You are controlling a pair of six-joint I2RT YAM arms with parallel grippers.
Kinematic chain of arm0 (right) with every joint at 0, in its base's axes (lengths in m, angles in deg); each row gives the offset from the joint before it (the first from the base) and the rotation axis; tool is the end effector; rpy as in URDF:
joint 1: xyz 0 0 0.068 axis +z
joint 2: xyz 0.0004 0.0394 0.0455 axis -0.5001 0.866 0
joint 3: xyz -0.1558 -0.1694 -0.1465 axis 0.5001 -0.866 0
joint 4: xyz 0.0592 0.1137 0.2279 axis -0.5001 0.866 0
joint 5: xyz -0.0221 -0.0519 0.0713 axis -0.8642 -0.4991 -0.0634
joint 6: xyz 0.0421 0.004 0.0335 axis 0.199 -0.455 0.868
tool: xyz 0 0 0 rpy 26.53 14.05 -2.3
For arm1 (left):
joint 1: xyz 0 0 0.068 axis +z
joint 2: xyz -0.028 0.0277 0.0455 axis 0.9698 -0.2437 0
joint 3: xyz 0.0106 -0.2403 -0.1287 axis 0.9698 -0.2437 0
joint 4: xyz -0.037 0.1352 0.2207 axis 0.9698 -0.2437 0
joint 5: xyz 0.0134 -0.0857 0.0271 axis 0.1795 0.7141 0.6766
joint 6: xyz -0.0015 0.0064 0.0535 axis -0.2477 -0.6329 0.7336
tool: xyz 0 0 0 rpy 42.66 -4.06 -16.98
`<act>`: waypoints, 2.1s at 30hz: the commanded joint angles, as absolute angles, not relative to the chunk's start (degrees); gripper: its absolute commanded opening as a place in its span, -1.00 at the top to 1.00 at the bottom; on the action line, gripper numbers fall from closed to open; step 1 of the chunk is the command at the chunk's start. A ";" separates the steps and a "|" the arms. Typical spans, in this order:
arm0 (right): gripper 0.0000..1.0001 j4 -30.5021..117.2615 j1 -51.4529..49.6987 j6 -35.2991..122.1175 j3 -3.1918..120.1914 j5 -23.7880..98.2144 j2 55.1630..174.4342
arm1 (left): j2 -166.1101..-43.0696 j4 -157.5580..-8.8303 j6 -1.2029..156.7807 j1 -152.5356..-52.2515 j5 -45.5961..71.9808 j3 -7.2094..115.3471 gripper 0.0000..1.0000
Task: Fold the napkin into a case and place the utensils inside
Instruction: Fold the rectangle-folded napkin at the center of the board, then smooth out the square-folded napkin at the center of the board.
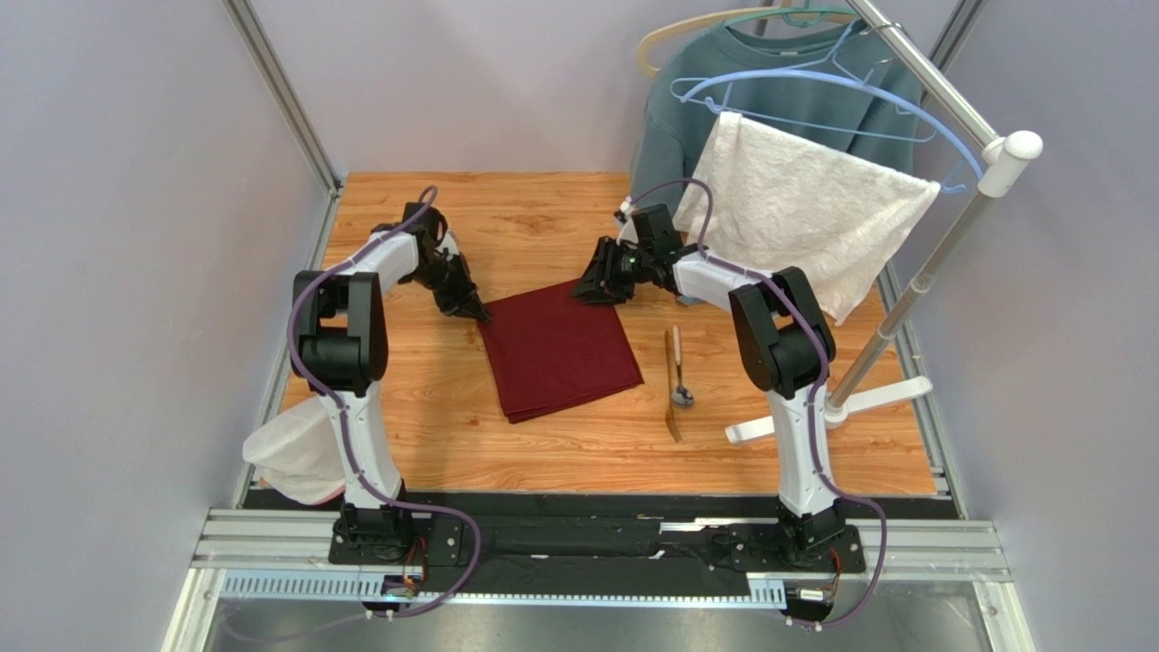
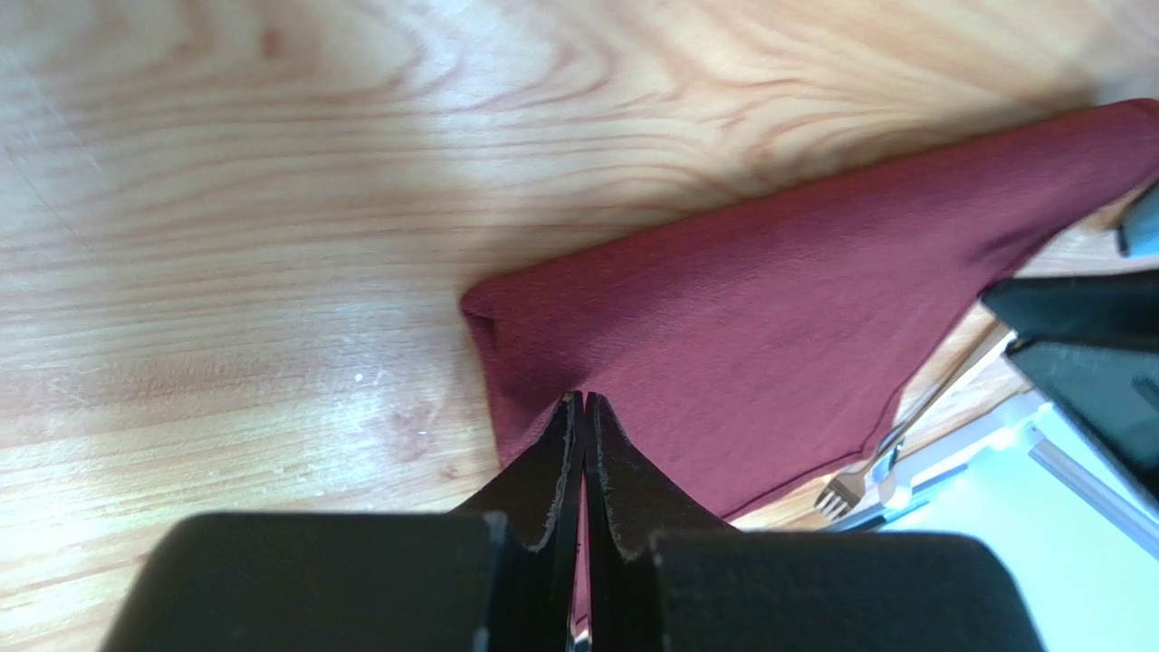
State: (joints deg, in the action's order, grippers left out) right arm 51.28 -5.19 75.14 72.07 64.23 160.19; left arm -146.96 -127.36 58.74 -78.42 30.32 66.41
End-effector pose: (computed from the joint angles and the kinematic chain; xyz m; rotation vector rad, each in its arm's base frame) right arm 0.4275 0.2201 0.1511 -0.0161 2.5455 1.2096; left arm 0.4066 -0.0332 0.1602 -0.6297 2.8666 -0.7412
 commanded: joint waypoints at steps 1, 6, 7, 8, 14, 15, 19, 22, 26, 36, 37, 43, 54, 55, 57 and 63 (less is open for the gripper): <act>0.21 47.18 -6.18 78.78 76.82 66.57 160.98 | -143.36 -129.16 60.10 -77.04 30.42 68.30 0.85; 0.21 44.28 -7.32 83.08 79.72 68.86 165.10 | -149.32 -132.05 59.40 -76.25 30.86 72.76 0.98; 0.21 43.93 -7.50 83.35 80.07 69.12 165.46 | -150.29 -133.36 59.22 -76.25 30.68 73.30 1.00; 0.22 43.84 -7.77 83.44 80.33 69.21 165.99 | -151.52 -133.98 58.87 -76.25 29.12 73.74 1.00; 0.28 41.64 -10.49 85.90 80.43 71.67 169.16 | -153.19 -136.45 57.11 -76.25 25.42 76.11 1.00; 0.28 41.73 -10.93 85.55 80.42 71.50 169.68 | -153.72 -136.97 57.11 -76.25 25.32 77.16 1.00; 0.30 41.47 -12.07 85.81 82.70 72.55 173.63 | -156.00 -140.74 58.16 -76.25 22.78 80.33 1.00; 0.31 44.87 -12.16 83.80 86.13 73.08 176.10 | -157.33 -141.55 60.97 -76.25 22.51 82.53 1.00; 0.29 47.70 -12.16 81.95 87.19 72.55 174.53 | -150.24 -141.02 63.35 -77.82 17.33 82.36 0.81; 0.20 49.47 -10.23 78.69 79.10 71.05 161.95 | -131.67 -127.77 55.72 -88.19 26.81 57.95 0.87; 0.20 48.77 -10.14 79.04 79.63 71.23 162.56 | -130.62 -126.97 55.18 -88.81 26.55 56.10 0.88; 0.20 46.40 -10.49 81.50 86.56 71.58 169.67 | -127.63 -123.62 53.69 -93.12 25.85 46.51 0.93; 0.21 45.94 -12.08 85.12 94.31 72.64 180.24 | -127.71 -118.61 53.68 -94.00 27.52 38.15 0.92; 0.21 46.73 -11.99 84.07 93.96 72.12 179.27 | -126.32 -118.61 53.86 -93.91 28.30 39.11 0.90; 0.20 52.67 -11.72 78.90 93.70 70.19 175.16 | -124.73 -119.31 54.30 -93.65 29.10 41.39 0.79; -0.07 66.14 -10.06 67.37 91.77 61.31 164.51 | -126.64 -121.34 55.44 -85.14 34.36 53.87 0.75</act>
State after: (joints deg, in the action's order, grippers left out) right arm 55.78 -11.31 77.67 92.27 68.42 174.53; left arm -127.88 -122.75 54.32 -90.61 29.99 46.17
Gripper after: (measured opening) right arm 0.491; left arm 0.140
